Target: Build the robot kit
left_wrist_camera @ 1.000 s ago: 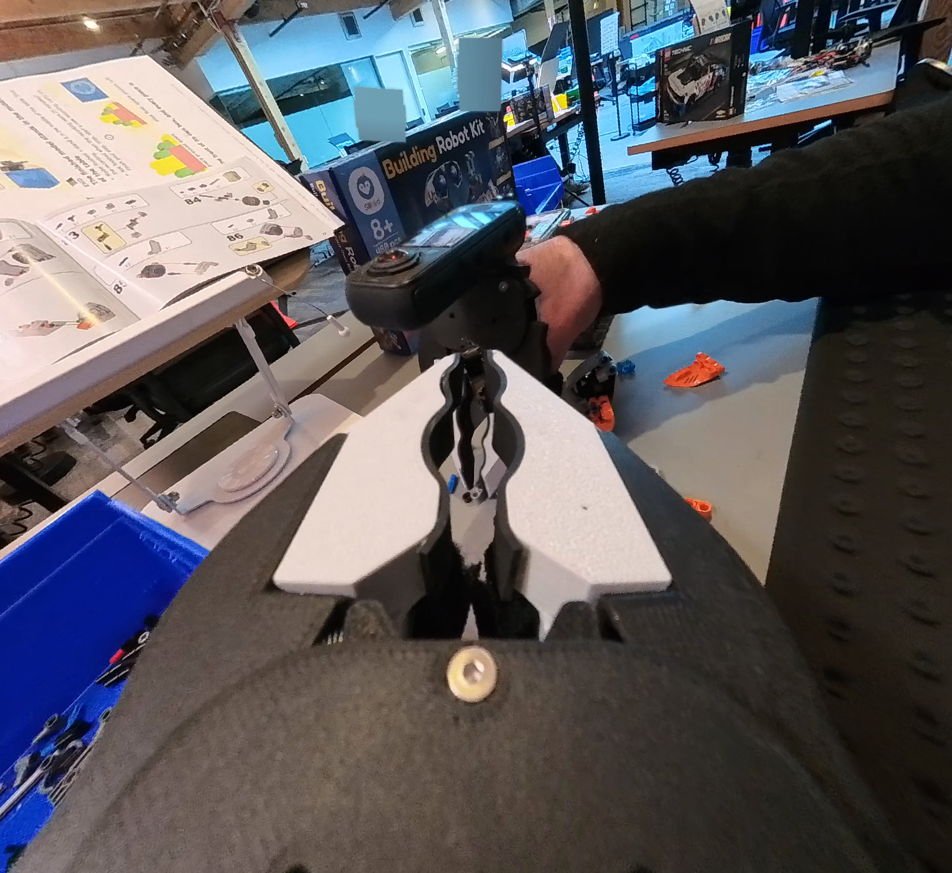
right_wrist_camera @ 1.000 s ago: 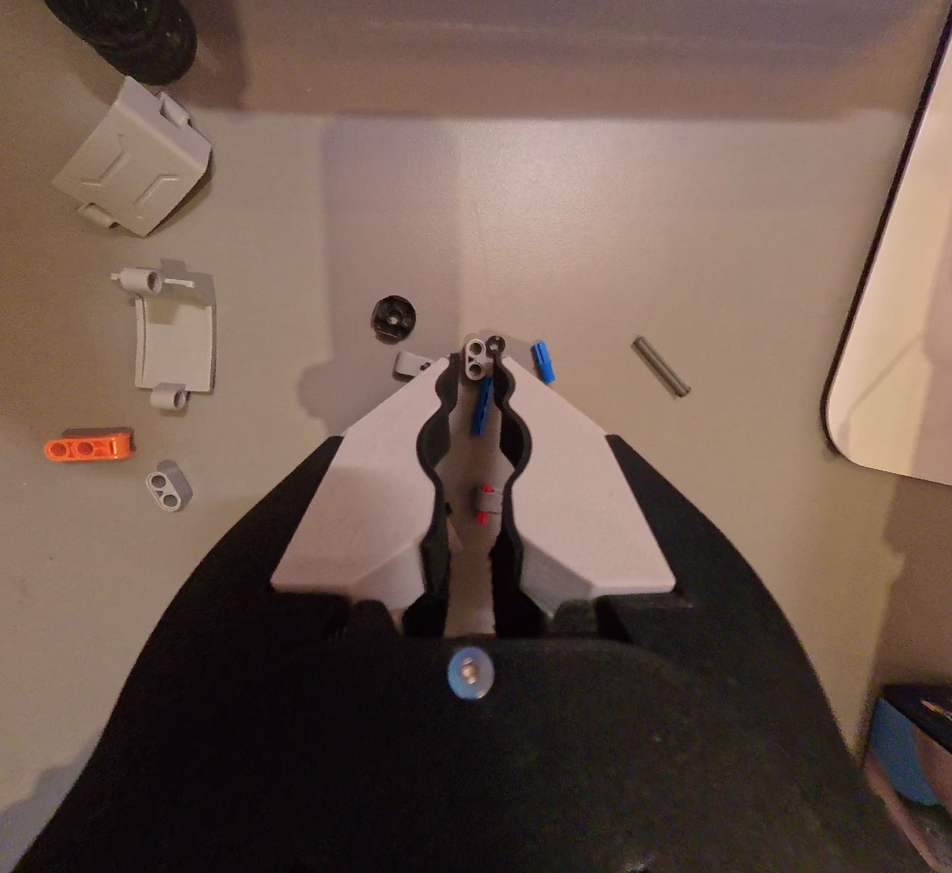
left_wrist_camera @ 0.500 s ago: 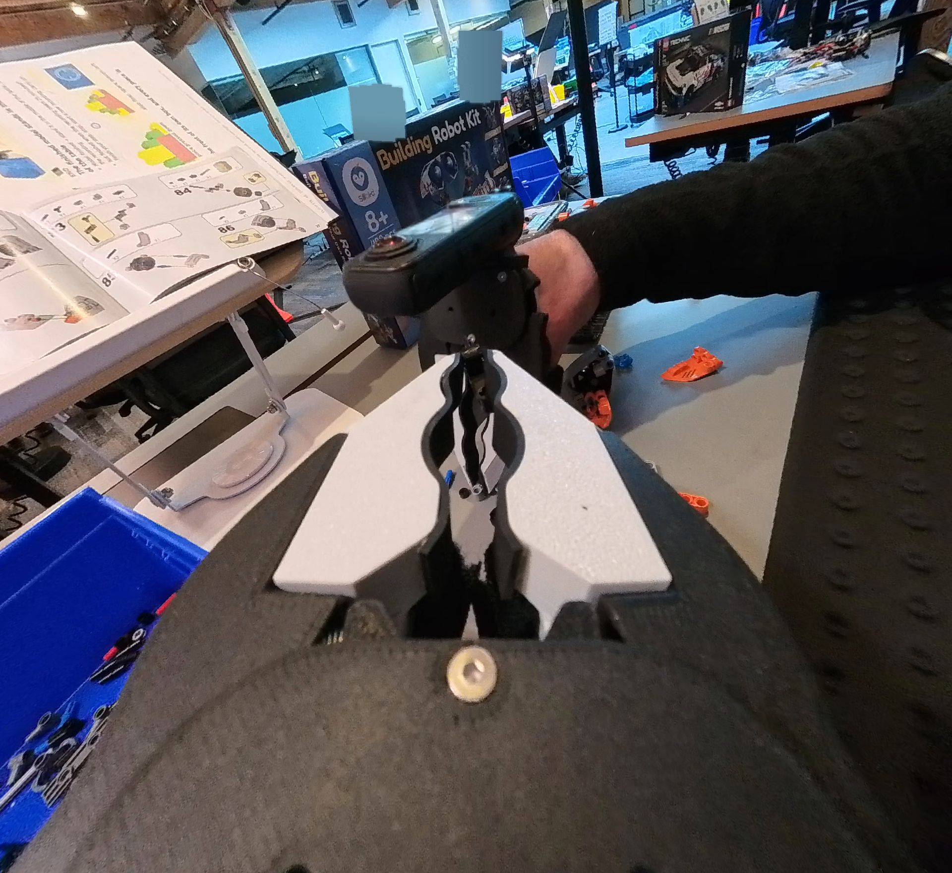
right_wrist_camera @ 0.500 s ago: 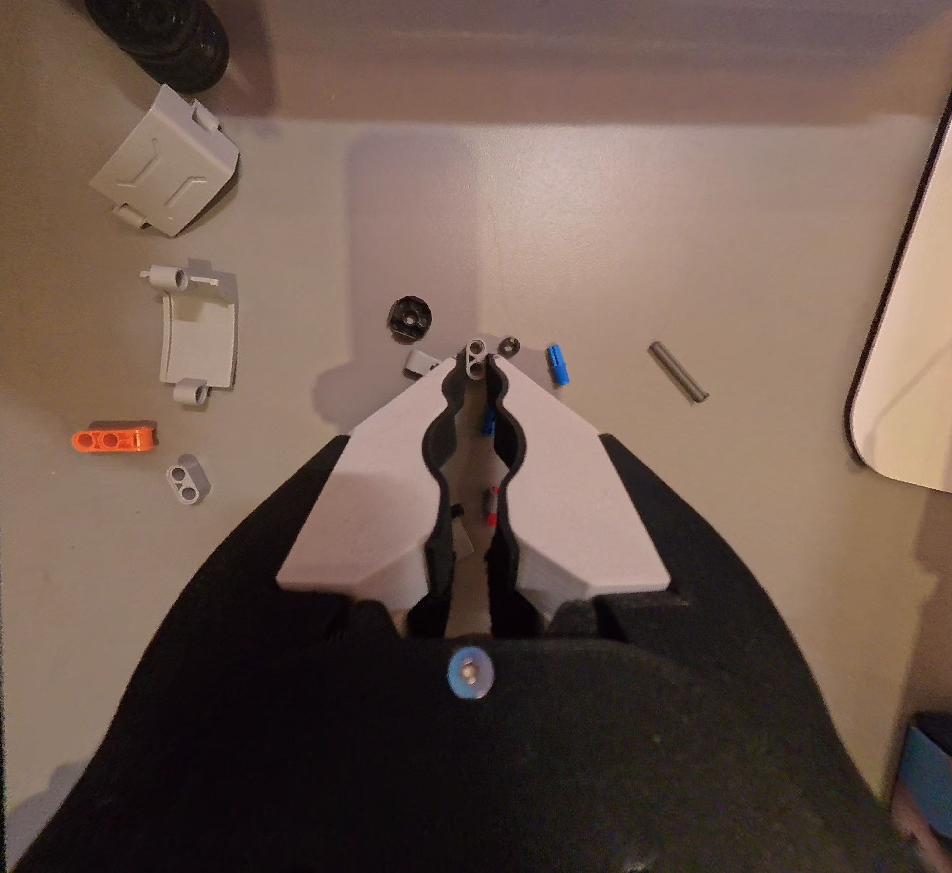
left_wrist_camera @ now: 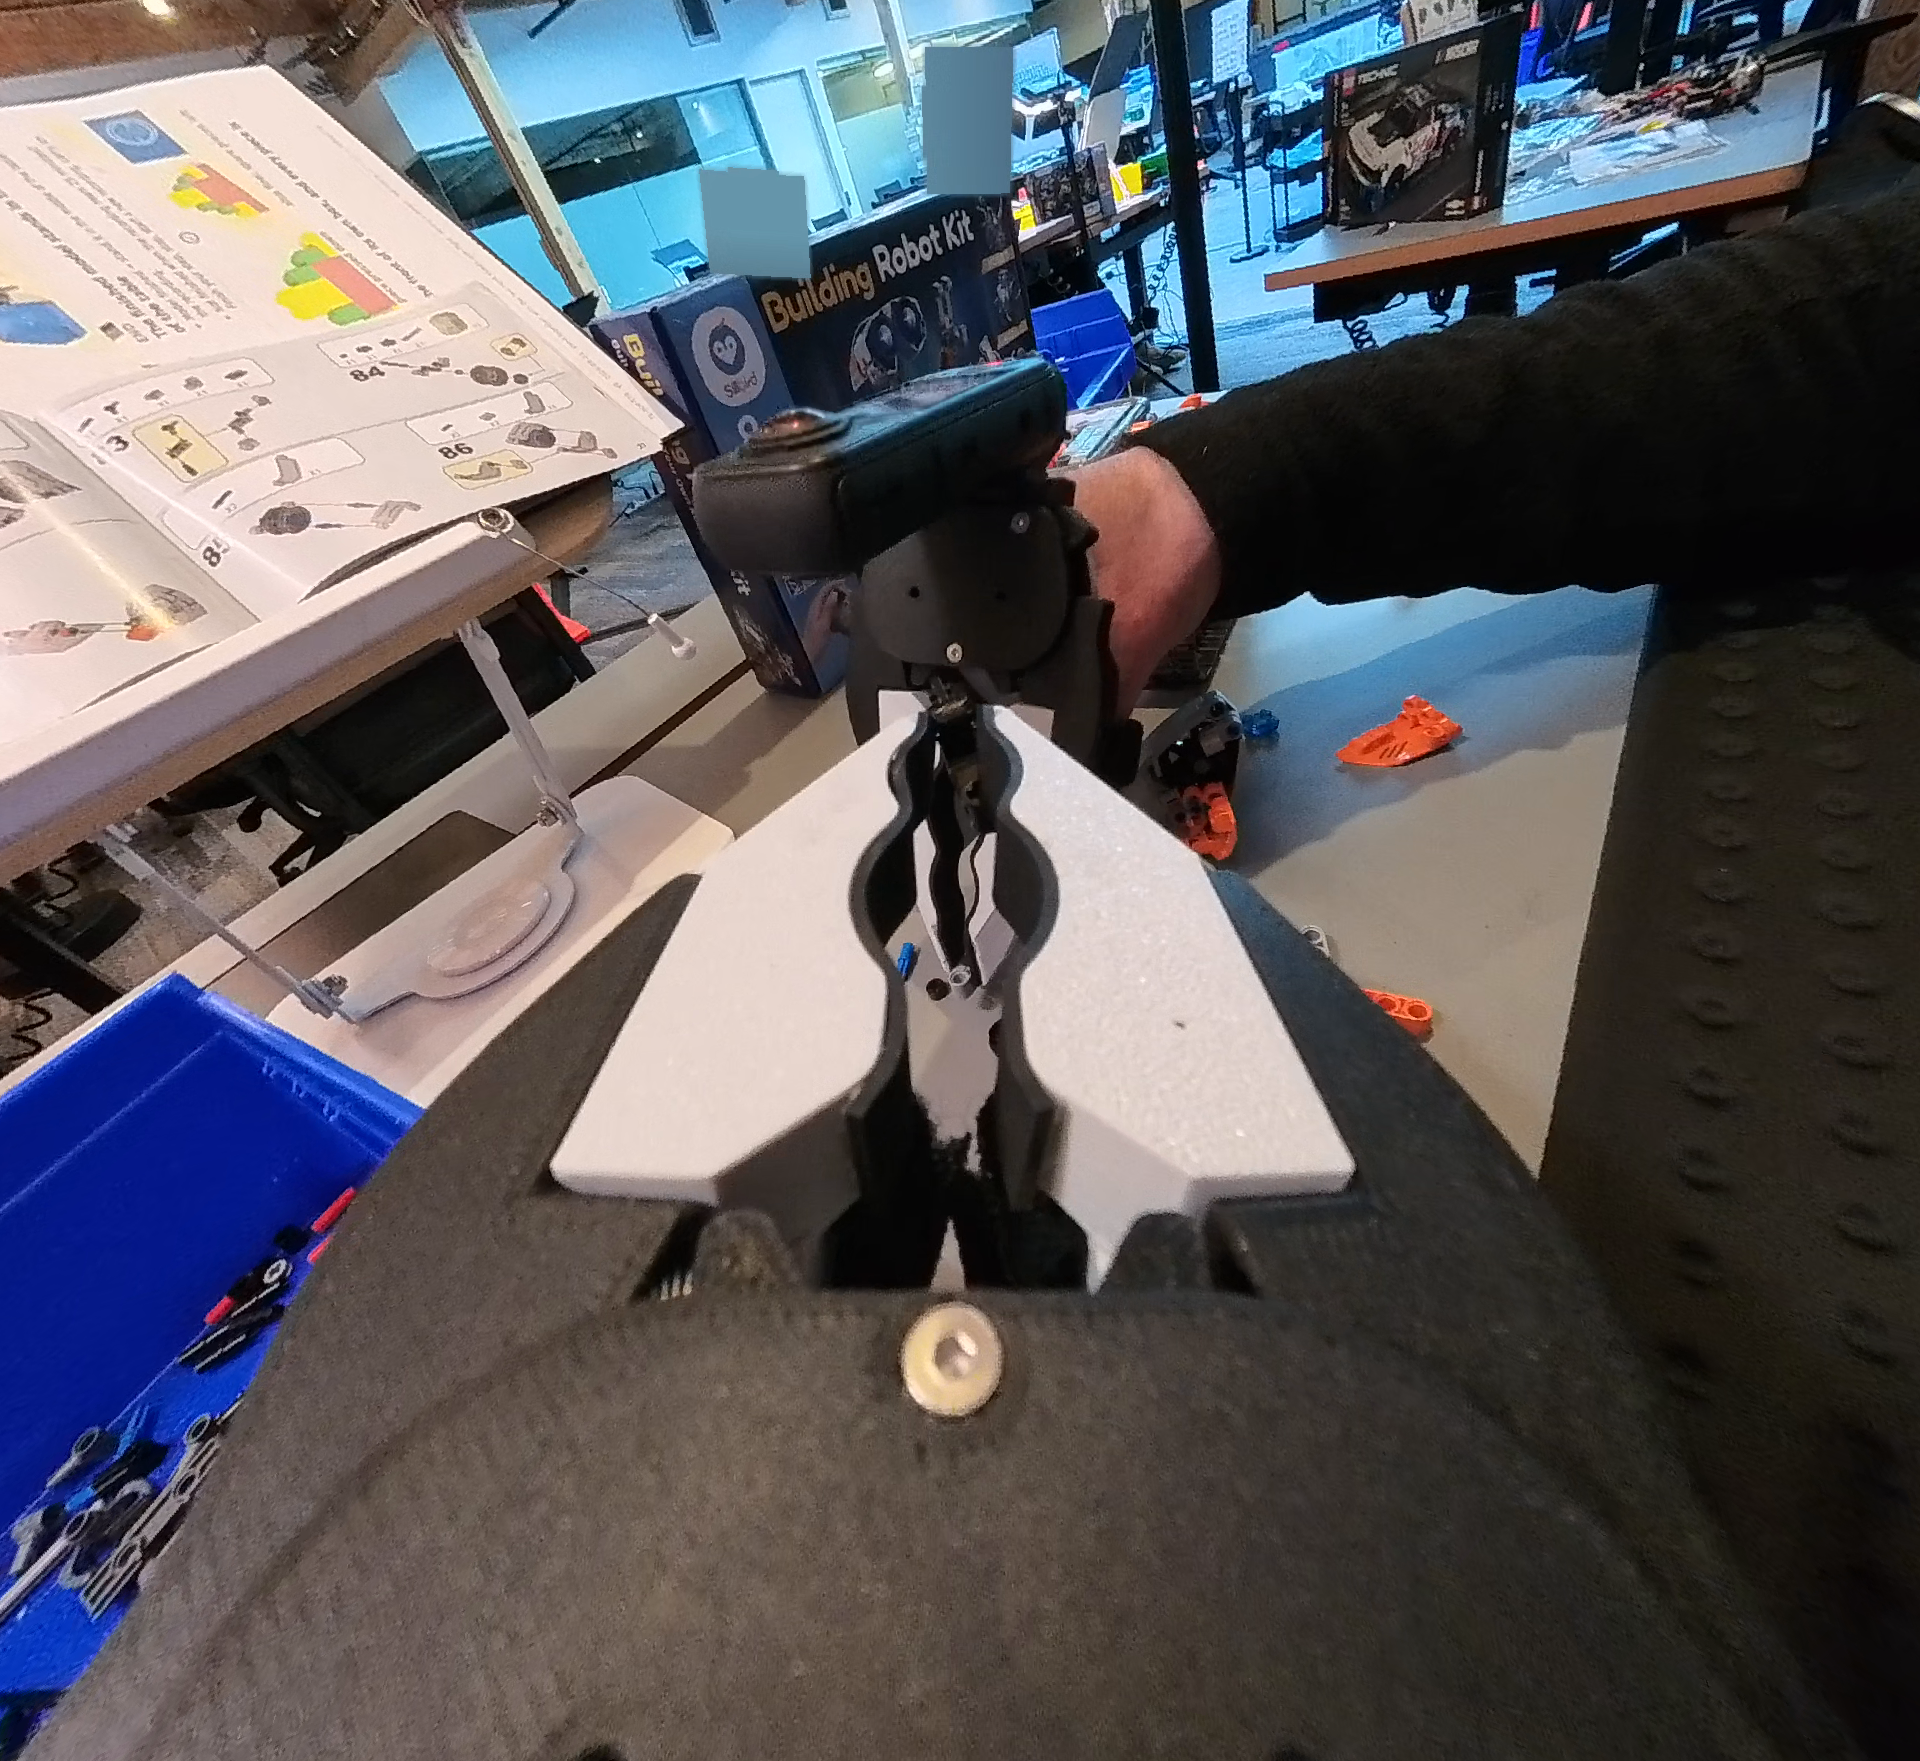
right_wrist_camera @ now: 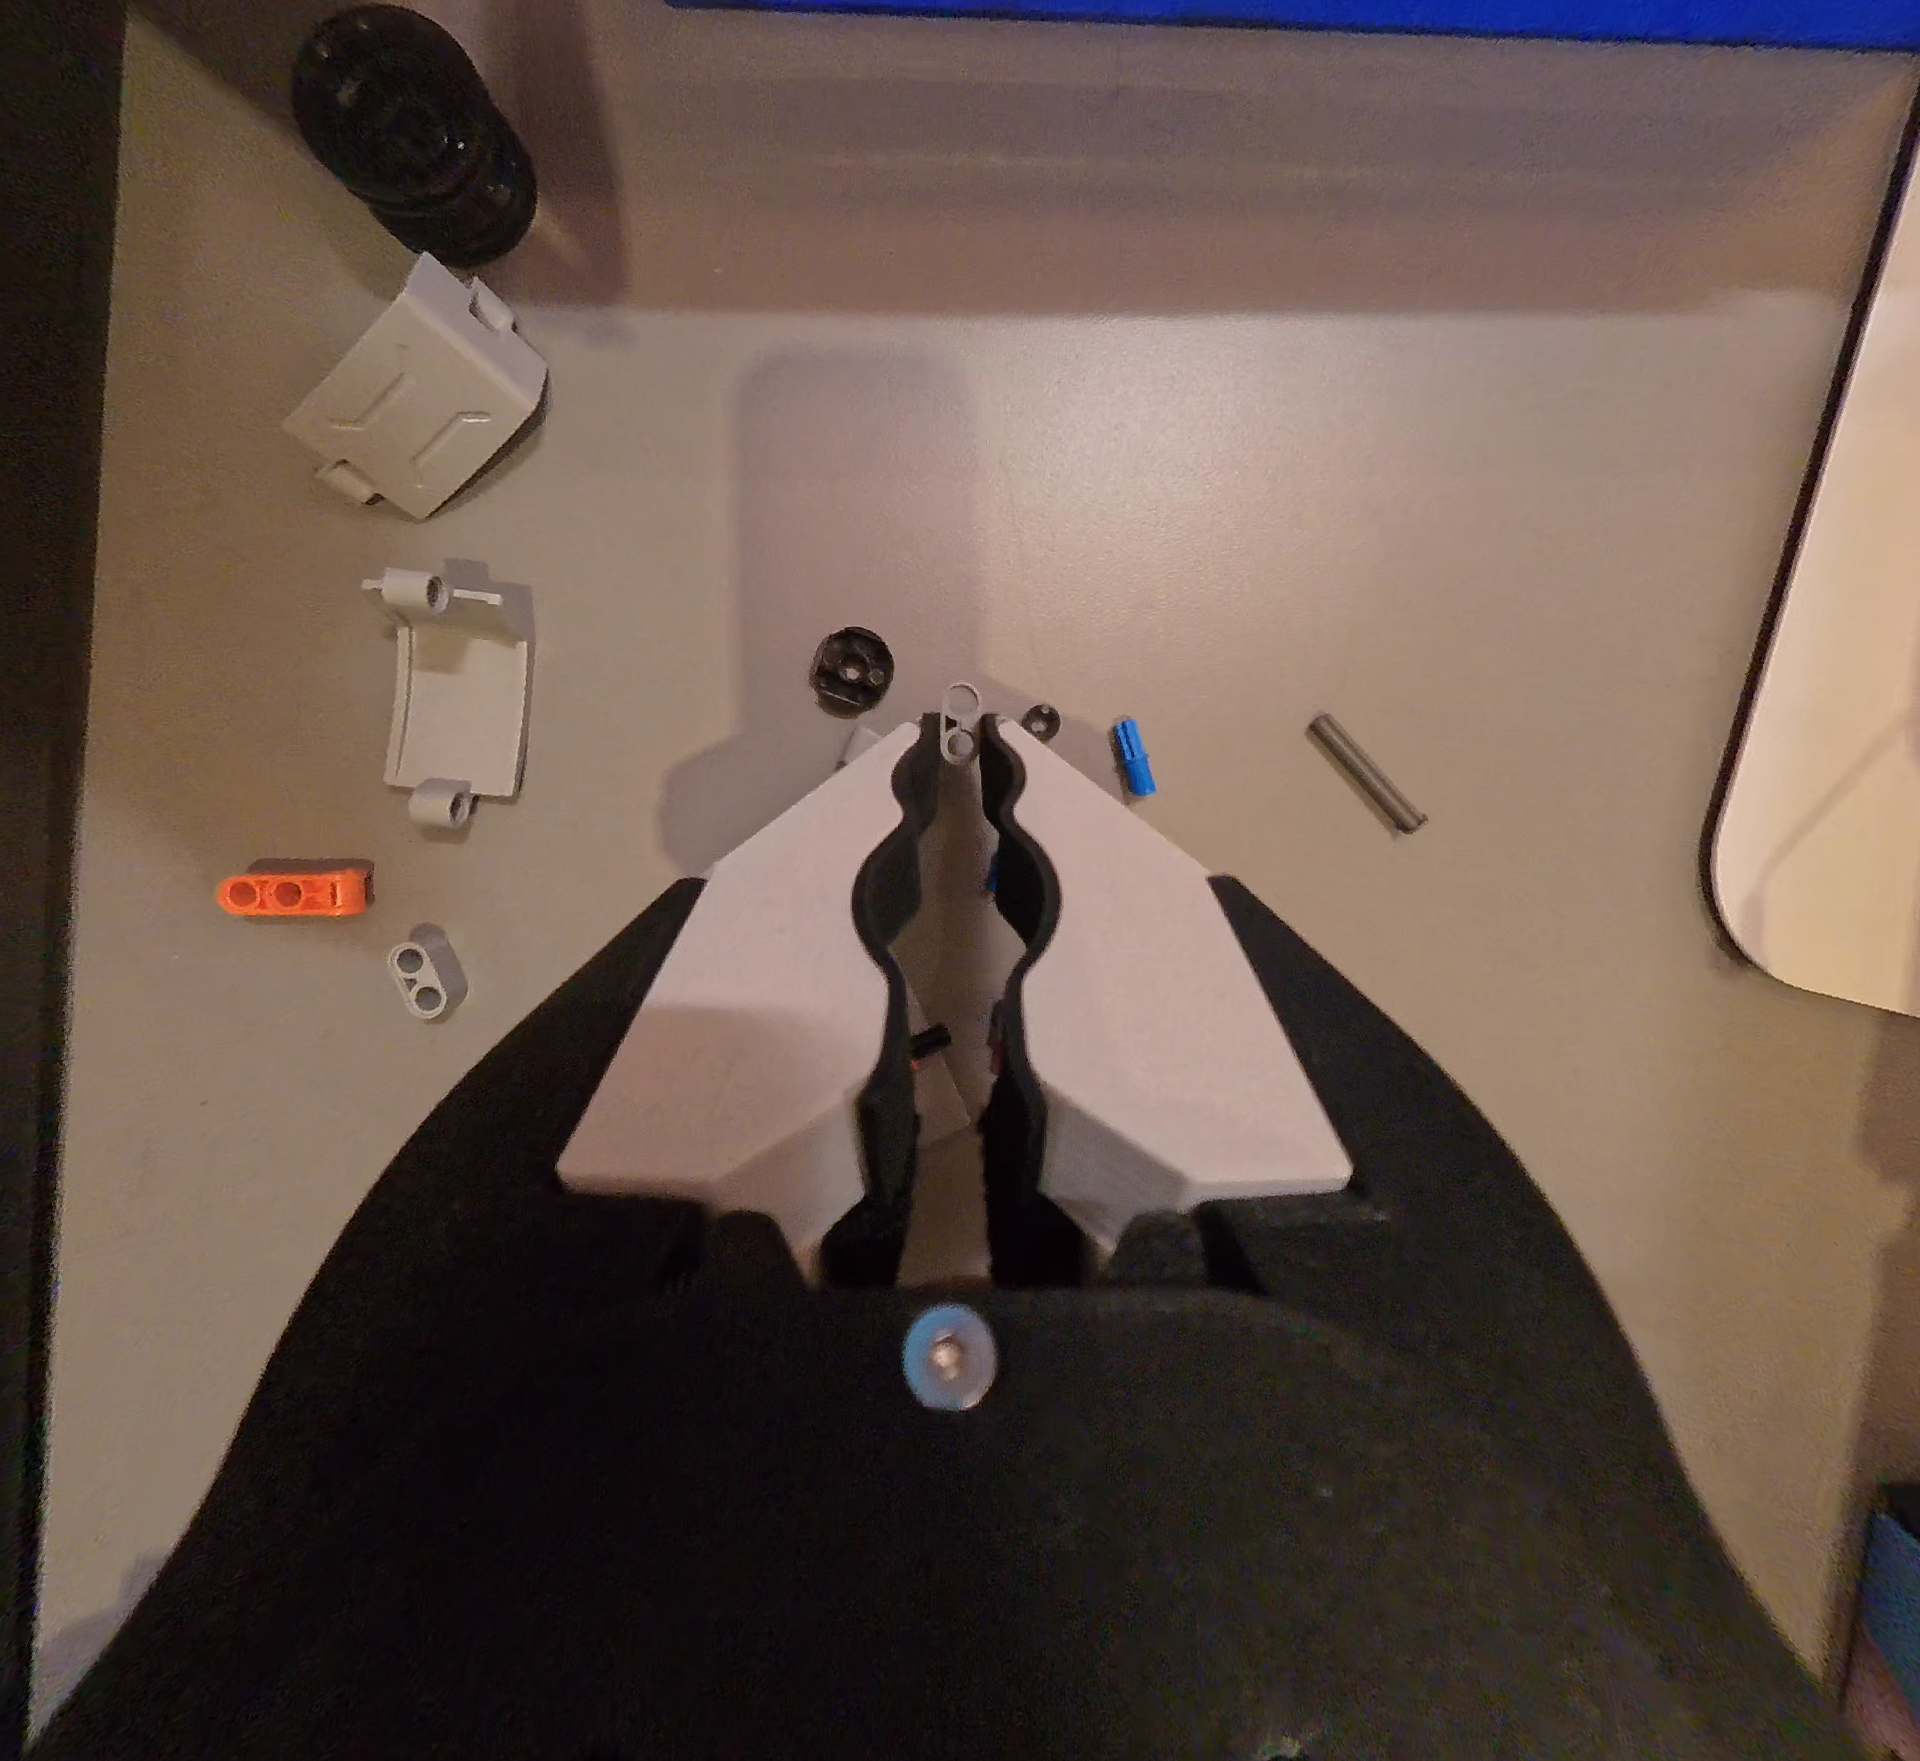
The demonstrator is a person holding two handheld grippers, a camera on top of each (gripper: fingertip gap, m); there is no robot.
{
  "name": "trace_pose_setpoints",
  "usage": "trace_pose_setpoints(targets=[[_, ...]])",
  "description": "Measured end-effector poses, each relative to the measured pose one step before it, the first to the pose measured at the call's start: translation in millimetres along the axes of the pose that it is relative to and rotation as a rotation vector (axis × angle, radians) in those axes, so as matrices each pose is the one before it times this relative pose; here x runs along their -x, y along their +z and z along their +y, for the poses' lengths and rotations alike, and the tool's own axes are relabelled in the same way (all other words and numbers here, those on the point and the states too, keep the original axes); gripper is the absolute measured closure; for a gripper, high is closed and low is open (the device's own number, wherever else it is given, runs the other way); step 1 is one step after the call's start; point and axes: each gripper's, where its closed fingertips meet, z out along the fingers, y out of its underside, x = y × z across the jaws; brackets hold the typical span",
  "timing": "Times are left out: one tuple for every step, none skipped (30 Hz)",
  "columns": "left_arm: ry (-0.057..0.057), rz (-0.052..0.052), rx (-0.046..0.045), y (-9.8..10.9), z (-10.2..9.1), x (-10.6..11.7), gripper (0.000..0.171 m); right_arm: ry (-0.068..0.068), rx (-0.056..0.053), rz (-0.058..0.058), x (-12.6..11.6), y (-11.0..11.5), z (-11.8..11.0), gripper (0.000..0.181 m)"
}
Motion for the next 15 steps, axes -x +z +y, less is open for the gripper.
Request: trace_pose_setpoints(targets=[[0.0,-0.0003,-0.00026,0.09,-0.12,0.13,0.167,-0.003,-0.0044,0.0018,0.0,-0.52,-0.85,0.177],[-0.0005,-0.0003,0.00046,0.06,0.17,0.03,0.167,-0.0016,-0.0032,-0.0007,0.42,-0.47,-0.71,0.177],[-0.0007,0.0007,0.00061,0.04,0.1,-0.09,0.167,0.0004,-0.0044,-0.0048,0.98,-0.55,-0.78,0.177],[0.0001,0.0004,-0.00005,0.0,-0.01,-0.05,0.167,0.0004,-0.0045,-0.0036,0.72,-0.56,-0.76,0.177],[0.0008,0.0001,-0.00018,0.05,-0.09,-0.17,0.167,0.0,-0.0043,0.0003,0.05,-0.67,-0.76,0.177],[0.0008,-0.0003,0.0002,-0.03,-0.01,-0.03,0.167,0.0,-0.0032,0.0001,0.14,-0.71,-0.48,0.177],[-0.0001,-0.0008,0.0003,-0.08,0.07,0.18,0.167,0.0003,-0.0034,-0.0006,0.11,-0.74,-0.61,0.177],[-0.001,-0.0008,0.00043,-0.07,0.13,0.25,0.167,0.0013,-0.006,-0.0002,0.04,-1.08,-0.88,0.176],[-0.002,-0.0009,0.00099,0.05,0.23,0.31,0.167,0.0034,-0.0085,-0.004,0.41,-1.3,-1.34,0.176],[-0.0013,-0.0011,0.00035,-0.07,0.02,0.3,0.167,0.0048,-0.0113,-0.0053,0.46,-1.72,-1.53,0.176],[-0.0002,-0.0023,0.00023,-0.13,0.09,0.46,0.167,0.0052,-0.013,-0.0016,-0.01,-2.11,-1.75,0.176],[-0.0001,-0.0032,0.00069,-0.11,0.12,0.52,0.167,0.0051,-0.0136,0.0026,-0.48,-2.78,-1.92,0.176],[0.0004,-0.004,0.0006,-0.37,0.09,0.87,0.167,0.0024,-0.0092,0.0043,-0.44,-3.25,-1.32,0.176],[0.0003,-0.0055,0.00003,-0.63,0.0,0.97,0.167,-0.0042,-0.0027,0.0051,0.21,-3.41,-0.44,0.176],[-0.0005,-0.0073,-0.00187,-0.97,-0.43,1.53,0.167,-0.0122,0.0005,0.0073,0.6,-3.57,-0.07,0.176]])
